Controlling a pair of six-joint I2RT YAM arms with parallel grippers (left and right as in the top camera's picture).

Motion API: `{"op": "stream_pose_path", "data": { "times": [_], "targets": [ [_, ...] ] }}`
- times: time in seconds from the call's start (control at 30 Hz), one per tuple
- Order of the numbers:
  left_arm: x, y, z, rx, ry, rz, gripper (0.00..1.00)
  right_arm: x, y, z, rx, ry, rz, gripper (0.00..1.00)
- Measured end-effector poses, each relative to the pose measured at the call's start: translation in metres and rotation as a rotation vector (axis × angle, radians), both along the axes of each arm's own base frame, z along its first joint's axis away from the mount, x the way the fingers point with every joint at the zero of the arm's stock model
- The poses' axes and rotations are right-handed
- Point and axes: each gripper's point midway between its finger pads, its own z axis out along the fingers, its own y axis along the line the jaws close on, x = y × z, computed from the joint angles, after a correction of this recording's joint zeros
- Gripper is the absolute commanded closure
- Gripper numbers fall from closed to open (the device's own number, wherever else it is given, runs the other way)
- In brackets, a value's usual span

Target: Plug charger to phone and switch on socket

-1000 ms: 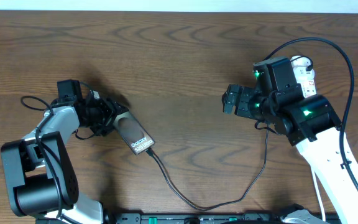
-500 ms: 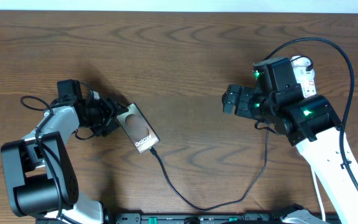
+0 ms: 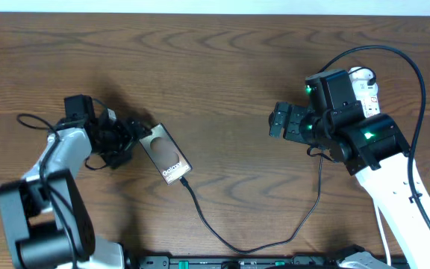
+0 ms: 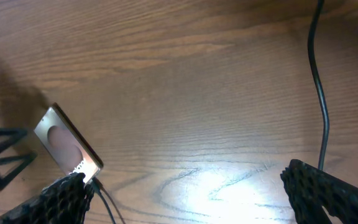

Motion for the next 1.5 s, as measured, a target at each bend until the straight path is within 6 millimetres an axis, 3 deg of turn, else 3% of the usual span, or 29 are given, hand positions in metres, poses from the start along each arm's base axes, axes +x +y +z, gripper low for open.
{"op": "stream_pose_path", "data": {
  "times": [0.3, 0.73, 0.87, 1.07, 1.23, 1.5],
  "targets": [
    [0.006, 0.003, 0.083, 0.144, -0.228, -0.122, 0.02, -0.001, 0.0, -0.001, -0.003, 0.004, 0.002, 0.01],
    [0.008, -0.063, 0.178, 0.51, -0.413, -0.48, 0.02, -0.001, -0.005, -0.002, -0.026, 0.004, -0.011, 0.01],
    [0.009, -0.076, 0.191, 0.605, -0.462, -0.534, 0.02, -0.004, -0.008, -0.004, -0.039, 0.015, -0.015, 0.01],
    [0.006, -0.084, 0.194, 0.657, -0.478, -0.568, 0.02, -0.004, -0.017, -0.006, -0.031, 0.037, -0.023, 0.01],
    [0.006, -0.081, 0.194, 0.678, -0.472, -0.56, 0.02, 0.007, -0.05, -0.004, 0.032, 0.048, -0.057, 0.01],
    [0.006, -0.08, 0.193, 0.68, -0.471, -0.559, 0.02, 0.021, -0.153, 0.006, 0.124, 0.006, -0.193, 0.01]
  ]
}}
